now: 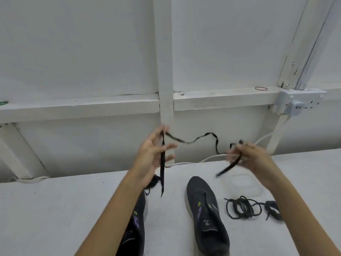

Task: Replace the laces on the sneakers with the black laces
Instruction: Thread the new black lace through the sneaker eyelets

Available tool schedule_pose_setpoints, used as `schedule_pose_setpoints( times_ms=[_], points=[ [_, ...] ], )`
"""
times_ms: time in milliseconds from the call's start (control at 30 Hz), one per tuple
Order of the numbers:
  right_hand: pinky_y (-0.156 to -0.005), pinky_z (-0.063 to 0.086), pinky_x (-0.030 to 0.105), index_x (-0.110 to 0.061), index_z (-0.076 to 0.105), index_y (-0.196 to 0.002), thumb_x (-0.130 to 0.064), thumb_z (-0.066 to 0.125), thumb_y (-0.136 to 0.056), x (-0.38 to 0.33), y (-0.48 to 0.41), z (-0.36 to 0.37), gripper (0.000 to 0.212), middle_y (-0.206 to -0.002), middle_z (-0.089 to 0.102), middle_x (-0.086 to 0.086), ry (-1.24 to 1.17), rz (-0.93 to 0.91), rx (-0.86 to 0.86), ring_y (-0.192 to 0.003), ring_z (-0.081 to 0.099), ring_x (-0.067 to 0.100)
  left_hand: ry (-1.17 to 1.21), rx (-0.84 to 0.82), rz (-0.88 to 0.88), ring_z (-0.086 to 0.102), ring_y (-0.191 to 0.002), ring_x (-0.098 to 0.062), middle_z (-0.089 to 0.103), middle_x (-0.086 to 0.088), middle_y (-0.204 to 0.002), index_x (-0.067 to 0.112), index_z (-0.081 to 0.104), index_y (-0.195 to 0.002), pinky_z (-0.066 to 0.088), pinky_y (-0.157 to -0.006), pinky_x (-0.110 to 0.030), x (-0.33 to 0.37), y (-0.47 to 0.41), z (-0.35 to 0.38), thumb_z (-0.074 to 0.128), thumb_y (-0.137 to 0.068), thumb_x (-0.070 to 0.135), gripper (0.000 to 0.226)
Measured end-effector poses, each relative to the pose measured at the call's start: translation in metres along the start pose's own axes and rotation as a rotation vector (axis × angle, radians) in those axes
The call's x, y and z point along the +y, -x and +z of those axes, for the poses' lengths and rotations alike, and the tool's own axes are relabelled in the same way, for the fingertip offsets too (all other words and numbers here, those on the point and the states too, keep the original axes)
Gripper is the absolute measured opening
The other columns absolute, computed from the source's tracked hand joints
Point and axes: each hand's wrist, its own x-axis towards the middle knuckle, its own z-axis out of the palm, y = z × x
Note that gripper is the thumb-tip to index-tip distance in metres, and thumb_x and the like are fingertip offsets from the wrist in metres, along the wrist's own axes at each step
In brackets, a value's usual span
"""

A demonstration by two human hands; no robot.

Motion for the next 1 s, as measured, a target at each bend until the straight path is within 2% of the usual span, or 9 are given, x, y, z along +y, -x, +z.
schedule_pose_setpoints(
  times_ms=[133, 233, 333, 467, 633, 733, 867, 933, 1000],
  points=[
    [-0.051, 0.050, 0.028, 0.003, 0.058, -0.106, -0.017, 0.053, -0.099, 0.061, 0.013, -0.011, 0.022, -0.056, 0.055, 0.003, 0.169, 0.280, -0.038, -0.042, 0.050, 0.018, 0.198, 0.212, -0.329, 0.068, -0.090, -0.026, 0.054, -0.015, -0.135, 0.001, 0.049, -0.134, 0.059, -0.058, -0.027, -0.078, 0.017, -0.017, 0.042, -0.091, -0.020, 0.049],
    [-0.042, 0.028, 0.023, -0.003, 0.062, -0.113, -0.024, 0.052, -0.100, 0.072, 0.020, -0.003, 0.026, -0.056, 0.029, -0.003, 0.147, 0.314, -0.085, -0.043, 0.021, 0.010, 0.371, 0.296, -0.362, 0.065, -0.099, -0.031, 0.055, -0.022, -0.125, -0.004, 0.049, -0.132, 0.061, -0.069, -0.034, -0.102, 0.027, -0.014, 0.042, -0.090, -0.022, 0.047],
    [-0.043, 0.014, 0.021, -0.025, 0.060, -0.125, -0.024, 0.057, -0.097, 0.065, 0.026, 0.017, 0.028, -0.061, 0.027, -0.003, -0.028, 0.333, -0.198, -0.047, 0.013, 0.009, 0.490, 0.329, -0.356, 0.062, -0.102, -0.029, 0.055, -0.027, -0.122, -0.004, 0.050, -0.128, 0.054, -0.083, -0.043, -0.103, 0.024, -0.002, 0.036, -0.093, -0.020, 0.041],
    [-0.047, 0.015, 0.023, -0.037, 0.060, -0.125, -0.020, 0.072, -0.086, 0.056, 0.037, 0.048, 0.044, -0.075, 0.047, 0.002, 0.081, 0.354, -0.457, -0.051, 0.019, 0.010, 0.620, 0.334, -0.362, 0.061, -0.101, -0.028, 0.058, -0.027, -0.116, -0.001, 0.051, -0.128, 0.048, -0.086, -0.044, -0.091, 0.017, 0.016, 0.032, -0.095, -0.017, 0.041],
    [-0.049, 0.016, 0.023, -0.009, 0.073, -0.105, -0.023, 0.073, -0.087, 0.052, 0.047, 0.068, 0.024, -0.060, 0.045, -0.008, 0.273, 0.348, -0.638, -0.051, 0.026, 0.009, 0.770, 0.319, -0.356, 0.065, -0.096, -0.026, 0.059, -0.025, -0.116, 0.000, 0.053, -0.127, 0.061, -0.070, -0.035, -0.082, 0.015, 0.028, 0.033, -0.096, -0.013, 0.039],
    [-0.047, 0.022, 0.019, -0.015, 0.076, -0.085, -0.025, 0.070, -0.089, 0.051, 0.050, 0.059, 0.012, -0.062, 0.060, -0.009, 0.341, 0.323, -0.596, -0.048, 0.032, 0.007, 0.809, 0.367, -0.336, 0.061, -0.102, -0.028, 0.057, -0.028, -0.116, 0.000, 0.051, -0.129, 0.057, -0.076, -0.038, -0.085, 0.011, 0.028, 0.031, -0.097, -0.014, 0.040],
    [-0.044, 0.022, 0.018, -0.005, 0.074, -0.095, -0.022, 0.066, -0.092, 0.049, 0.046, 0.039, 0.019, -0.068, 0.061, 0.000, 0.406, 0.310, -0.607, -0.046, 0.034, 0.006, 0.826, 0.453, -0.303, 0.057, -0.114, -0.029, 0.055, -0.029, -0.115, -0.001, 0.049, -0.133, 0.055, -0.088, -0.039, -0.092, 0.011, 0.024, 0.029, -0.097, -0.015, 0.043],
    [-0.044, 0.021, 0.018, -0.009, 0.075, -0.093, -0.022, 0.065, -0.093, 0.048, 0.044, 0.031, 0.017, -0.065, 0.056, 0.000, 0.443, 0.283, -0.635, -0.046, 0.033, 0.007, 0.833, 0.506, -0.273, 0.050, -0.127, -0.029, 0.054, -0.028, -0.114, -0.001, 0.046, -0.137, 0.041, -0.106, -0.043, -0.094, 0.011, 0.019, 0.028, -0.098, -0.015, 0.045],
    [-0.044, 0.021, 0.018, -0.015, 0.076, -0.088, -0.023, 0.065, -0.092, 0.047, 0.042, 0.024, 0.014, -0.063, 0.051, 0.000, 0.467, 0.259, -0.648, -0.046, 0.033, 0.006, 0.841, 0.569, -0.232, 0.047, -0.132, -0.029, 0.054, -0.028, -0.117, 0.001, 0.046, -0.137, 0.035, -0.110, -0.044, -0.094, 0.011, 0.011, 0.028, -0.098, -0.014, 0.045]
  ],
)
